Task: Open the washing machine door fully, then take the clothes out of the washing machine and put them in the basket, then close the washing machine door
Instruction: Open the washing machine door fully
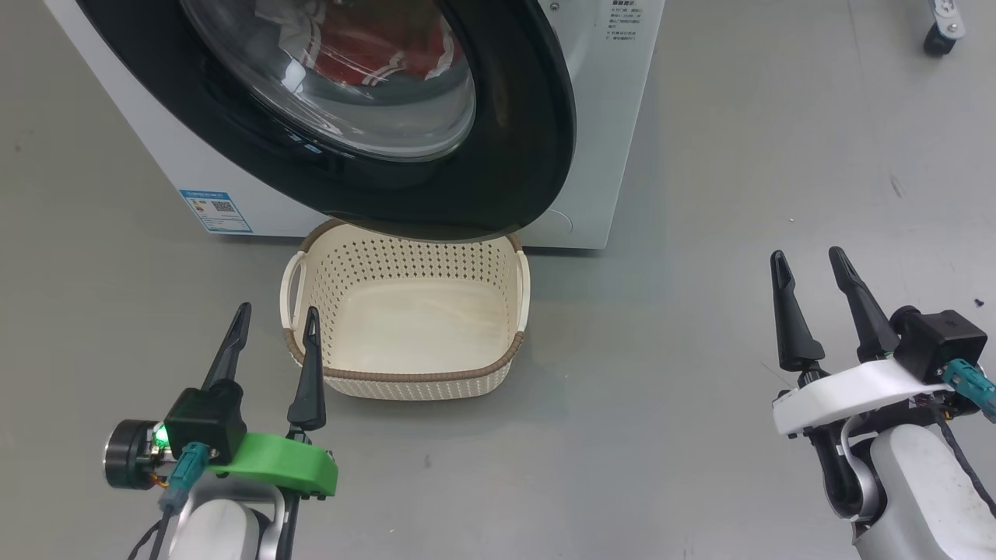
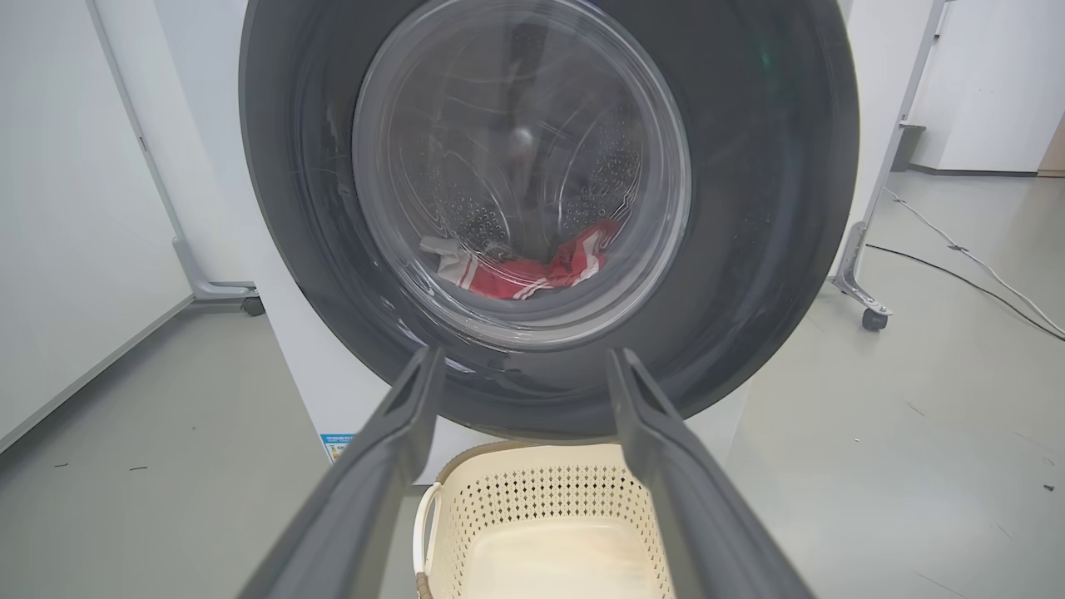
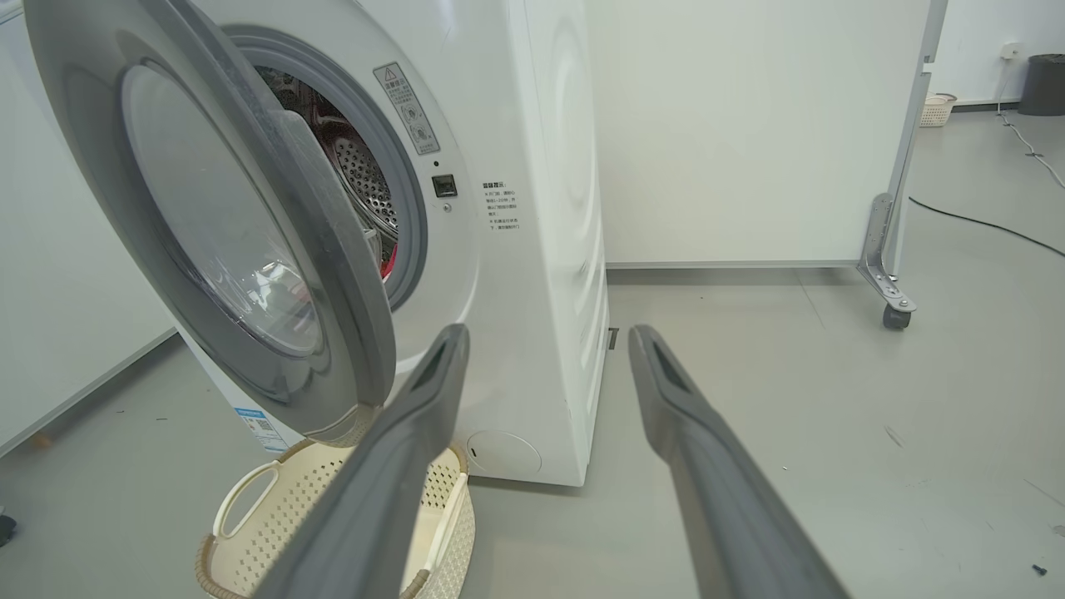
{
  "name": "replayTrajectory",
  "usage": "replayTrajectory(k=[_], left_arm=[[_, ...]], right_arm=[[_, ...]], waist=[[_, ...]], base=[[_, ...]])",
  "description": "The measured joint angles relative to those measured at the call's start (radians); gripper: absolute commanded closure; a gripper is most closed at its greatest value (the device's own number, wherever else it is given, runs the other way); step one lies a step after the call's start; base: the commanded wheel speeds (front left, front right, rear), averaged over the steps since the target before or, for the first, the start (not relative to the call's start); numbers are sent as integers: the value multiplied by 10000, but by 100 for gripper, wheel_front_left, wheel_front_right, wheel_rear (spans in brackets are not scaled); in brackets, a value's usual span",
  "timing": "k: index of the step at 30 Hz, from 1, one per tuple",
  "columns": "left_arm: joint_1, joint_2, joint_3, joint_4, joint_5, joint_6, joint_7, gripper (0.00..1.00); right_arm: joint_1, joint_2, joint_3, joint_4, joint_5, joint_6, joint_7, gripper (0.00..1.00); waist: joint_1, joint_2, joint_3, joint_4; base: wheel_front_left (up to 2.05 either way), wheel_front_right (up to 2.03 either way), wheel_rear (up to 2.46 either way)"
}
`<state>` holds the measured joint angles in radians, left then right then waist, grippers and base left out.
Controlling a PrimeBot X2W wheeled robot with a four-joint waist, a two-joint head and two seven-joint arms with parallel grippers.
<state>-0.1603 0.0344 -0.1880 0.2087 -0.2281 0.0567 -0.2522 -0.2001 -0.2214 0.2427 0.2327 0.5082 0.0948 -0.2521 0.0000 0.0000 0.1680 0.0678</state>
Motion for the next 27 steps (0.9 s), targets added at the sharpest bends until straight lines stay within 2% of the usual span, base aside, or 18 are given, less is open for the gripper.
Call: replayTrajectory(k=[15,16,17,18,27], left_arm=[[0,0,-71,-2,-2,-15,2,0],[0,0,-79,-2,-2,-15,0,0],[1,0,-92,-10,-2,-15,0,0],[1,0,-111,-23,-2,-17,0,0],[-1,0,-368,-151,-8,-90,0,0]], right_arm=[[33,17,-105,-58,-96,84,0,0],[33,15,-100,-59,-98,88,-2,6],[34,15,-94,-59,-96,96,0,73],[34,12,-90,-59,-96,96,0,100],[-79,-276,-15,-102,-96,176,0,100]], waist=[[0,0,66,16],[0,0,77,20],[0,0,94,25],[0,0,120,31],[0,0,411,167]], base=[[0,0,0],[0,0,0],[0,0,0],[0,0,0],[0,0,0]])
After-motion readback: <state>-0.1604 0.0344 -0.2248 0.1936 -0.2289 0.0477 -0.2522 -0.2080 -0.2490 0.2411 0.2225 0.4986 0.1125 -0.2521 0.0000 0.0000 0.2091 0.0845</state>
